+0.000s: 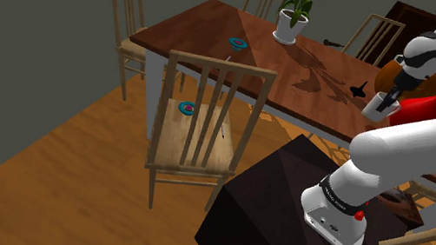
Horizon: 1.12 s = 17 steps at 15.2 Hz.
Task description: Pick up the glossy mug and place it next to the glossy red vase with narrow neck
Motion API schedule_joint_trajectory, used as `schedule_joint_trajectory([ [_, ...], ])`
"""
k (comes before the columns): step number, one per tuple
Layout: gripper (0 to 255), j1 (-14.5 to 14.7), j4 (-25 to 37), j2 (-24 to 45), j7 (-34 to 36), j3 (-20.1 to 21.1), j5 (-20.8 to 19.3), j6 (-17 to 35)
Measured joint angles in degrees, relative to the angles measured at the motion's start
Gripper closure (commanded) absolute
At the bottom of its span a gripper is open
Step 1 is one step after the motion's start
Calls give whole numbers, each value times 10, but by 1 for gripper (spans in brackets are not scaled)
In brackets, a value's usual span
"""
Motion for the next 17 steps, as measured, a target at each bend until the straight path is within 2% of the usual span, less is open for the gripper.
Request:
schedule_joint_trajectory([
  [5,255,8,-21,28,-1,-22,-1,49],
  [11,255,7,-26,30,0,-24,-3,56],
  [12,0,7,-26,30,0,-24,-3,56],
  [17,0,7,-26,30,0,-24,-3,56],
])
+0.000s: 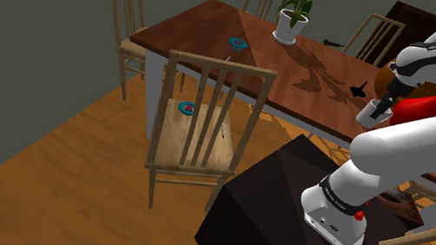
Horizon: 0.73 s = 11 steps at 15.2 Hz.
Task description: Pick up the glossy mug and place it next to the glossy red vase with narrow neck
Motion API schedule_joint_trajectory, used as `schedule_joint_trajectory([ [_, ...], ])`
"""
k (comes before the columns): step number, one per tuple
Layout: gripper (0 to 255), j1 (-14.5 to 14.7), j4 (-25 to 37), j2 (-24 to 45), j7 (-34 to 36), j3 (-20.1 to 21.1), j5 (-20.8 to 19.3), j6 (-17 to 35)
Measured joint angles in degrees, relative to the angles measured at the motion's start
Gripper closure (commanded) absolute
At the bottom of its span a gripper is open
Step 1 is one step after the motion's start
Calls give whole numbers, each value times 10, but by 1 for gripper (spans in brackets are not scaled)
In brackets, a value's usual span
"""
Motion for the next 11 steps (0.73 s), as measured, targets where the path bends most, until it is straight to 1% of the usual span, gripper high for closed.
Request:
schedule_joint_trajectory([
  [1,0,0,0,0,0,0,0,0],
  [2,0,-2,5,-7,0,5,0,-11],
  [5,0,-12,24,-44,8,37,1,-69],
  [6,0,-14,28,-52,8,42,1,-80],
  [11,0,-13,36,-54,7,45,4,-90],
])
